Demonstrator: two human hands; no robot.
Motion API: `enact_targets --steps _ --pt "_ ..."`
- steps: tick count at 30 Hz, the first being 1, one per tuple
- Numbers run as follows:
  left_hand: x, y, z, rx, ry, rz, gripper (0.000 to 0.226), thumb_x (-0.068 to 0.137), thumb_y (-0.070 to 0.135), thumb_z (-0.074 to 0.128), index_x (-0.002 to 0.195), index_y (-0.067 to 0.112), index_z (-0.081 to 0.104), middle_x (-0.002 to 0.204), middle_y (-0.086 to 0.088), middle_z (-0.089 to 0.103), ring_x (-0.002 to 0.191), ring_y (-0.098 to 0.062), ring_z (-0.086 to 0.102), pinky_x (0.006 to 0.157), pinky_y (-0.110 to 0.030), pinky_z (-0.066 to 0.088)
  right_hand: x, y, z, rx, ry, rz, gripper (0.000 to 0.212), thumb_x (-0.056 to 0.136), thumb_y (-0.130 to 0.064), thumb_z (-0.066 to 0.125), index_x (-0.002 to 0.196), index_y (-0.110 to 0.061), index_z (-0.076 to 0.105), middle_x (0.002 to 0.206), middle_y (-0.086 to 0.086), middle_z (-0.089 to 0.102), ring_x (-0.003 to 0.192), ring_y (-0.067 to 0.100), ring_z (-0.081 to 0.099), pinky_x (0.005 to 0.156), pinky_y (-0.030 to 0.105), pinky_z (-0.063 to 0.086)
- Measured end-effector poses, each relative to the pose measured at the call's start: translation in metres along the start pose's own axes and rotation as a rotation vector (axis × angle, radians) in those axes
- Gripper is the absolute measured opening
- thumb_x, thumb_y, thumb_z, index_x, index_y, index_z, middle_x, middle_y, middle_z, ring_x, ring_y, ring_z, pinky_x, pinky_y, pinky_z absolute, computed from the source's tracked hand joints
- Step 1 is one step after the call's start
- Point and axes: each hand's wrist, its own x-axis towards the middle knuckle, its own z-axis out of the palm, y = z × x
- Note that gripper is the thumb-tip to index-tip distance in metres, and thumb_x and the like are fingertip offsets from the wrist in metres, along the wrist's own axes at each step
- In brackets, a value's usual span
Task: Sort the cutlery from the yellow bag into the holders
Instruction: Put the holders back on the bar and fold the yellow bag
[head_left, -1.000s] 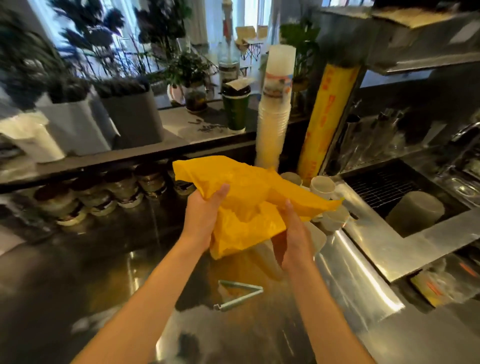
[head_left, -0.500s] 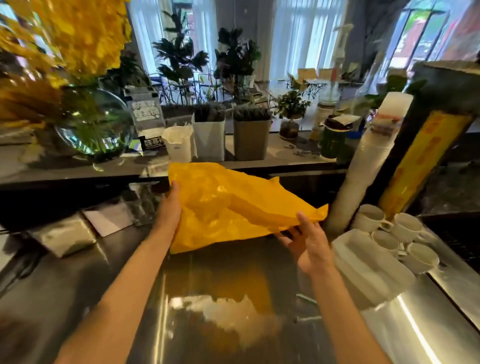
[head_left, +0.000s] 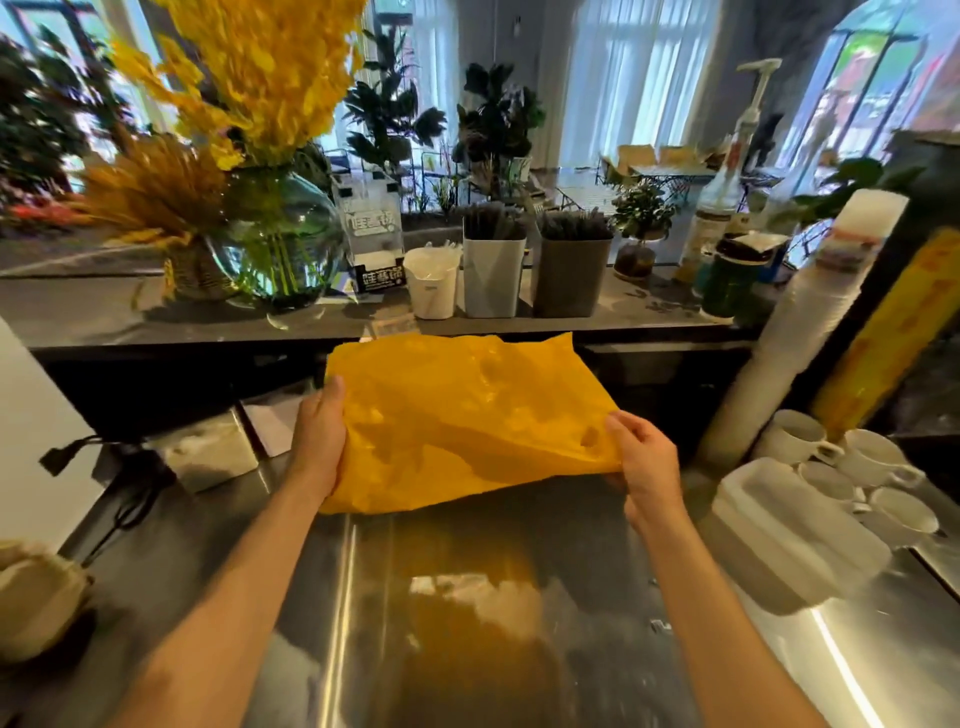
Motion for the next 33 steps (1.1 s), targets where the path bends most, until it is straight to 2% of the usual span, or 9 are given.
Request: enact_targets --steps 4,9,13,18,21,23,27,30,33 --pt "-0.005 -0.002 0.001 -0.015 0.018 0.056 0.019 0.103 0.038 0.049 0.091 0.03 0.062 0.092 0.006 0.066 0.087 -0.013 0.062 0.08 -0.034 0.047 -0.001 0.004 -0.001 -0.039 -0.162 0.038 0.072 0.081 -0.002 0.079 0.142 -0.023 0.047 0.126 0.006 0.058 0.109 0.029 0.063 0.077 0.041 0.06" --pt "0.001 -0.029 -0.013 0.057 0.161 -0.011 0.02 0.1 0.04 0.055 0.091 0.026 0.065 0.095 -0.006 0.065 0.088 -0.023 0.059 0.083 -0.039 0.049 -0.007 -0.02 -0.003 0.005 -0.12 -0.232 0.058 0.081 -0.007 0.081 0.13 -0.03 0.061 0.123 0.008 0.066 0.108 0.023 0.067 0.083 0.035 0.061" --pt "0.009 -0.035 -0.005 0.129 0.21 -0.118 0.032 0.096 0.04 0.055 0.106 0.012 0.067 0.106 -0.017 0.068 0.106 -0.035 0.061 0.091 -0.045 0.048 -0.011 -0.054 -0.008 -0.058 -0.422 -0.361 0.06 0.089 -0.001 0.07 0.132 -0.04 0.057 0.121 0.008 0.064 0.104 0.018 0.065 0.081 0.026 0.056" --pt "0.001 0.021 0.055 0.055 -0.164 0.144 0.048 0.103 0.038 0.048 0.147 0.019 0.044 0.142 0.004 0.047 0.133 -0.012 0.042 0.11 -0.032 0.032 -0.01 -0.092 -0.004 -0.192 -0.789 -0.402 0.068 0.088 0.001 0.062 0.132 -0.051 0.058 0.101 -0.01 0.065 0.096 0.008 0.061 0.088 0.028 0.047" --pt "-0.004 0.043 0.094 0.083 -0.458 0.089 0.07 0.092 0.065 0.046 0.153 0.032 0.033 0.159 0.005 0.033 0.147 -0.016 0.027 0.117 -0.037 0.022 -0.007 -0.115 0.0 -0.083 -0.956 -0.348 0.066 0.081 0.004 0.053 0.135 -0.033 0.059 0.119 -0.003 0.066 0.111 0.02 0.062 0.092 0.035 0.051" --pt "-0.01 0.053 0.115 0.125 -0.602 -0.008 0.092 0.08 0.082 0.045 0.156 0.035 0.022 0.162 0.004 0.024 0.15 -0.023 0.021 0.118 -0.044 0.019 -0.005 -0.127 0.001 -0.005 -1.024 -0.32 0.062 0.08 0.008 0.048 0.135 -0.021 0.055 0.111 0.003 0.069 0.103 0.022 0.066 0.086 0.036 0.055" --pt "-0.017 0.041 0.138 0.041 -0.657 -0.089 0.074 0.091 0.067 0.046 0.148 0.021 0.038 0.151 -0.007 0.045 0.139 -0.03 0.043 0.104 -0.042 0.041 0.004 -0.139 -0.003 0.115 -0.888 -0.303 0.053 0.081 0.003 0.052 0.129 -0.017 0.054 0.073 -0.001 0.065 0.068 0.013 0.064 0.068 0.03 0.057" --pt "-0.02 0.037 0.143 -0.206 -0.639 -0.164 0.057 0.088 0.059 0.05 0.134 0.025 0.045 0.135 -0.002 0.054 0.122 -0.025 0.054 0.097 -0.04 0.043 0.015 -0.14 -0.012 0.123 -0.664 -0.28 0.051 0.084 0.001 0.063 0.13 -0.019 0.055 0.087 0.006 0.067 0.069 0.017 0.066 0.064 0.029 0.058" --pt "-0.015 0.045 0.144 -0.172 -0.36 -0.124 0.039 0.093 0.047 0.058 0.123 0.026 0.043 0.114 0.002 0.056 0.111 -0.025 0.055 0.095 -0.042 0.042 0.031 -0.131 -0.023 -0.036 -0.394 -0.174 0.048 0.091 -0.005 0.065 0.136 -0.02 0.055 0.112 0.008 0.066 0.094 0.025 0.07 0.079 0.038 0.061"
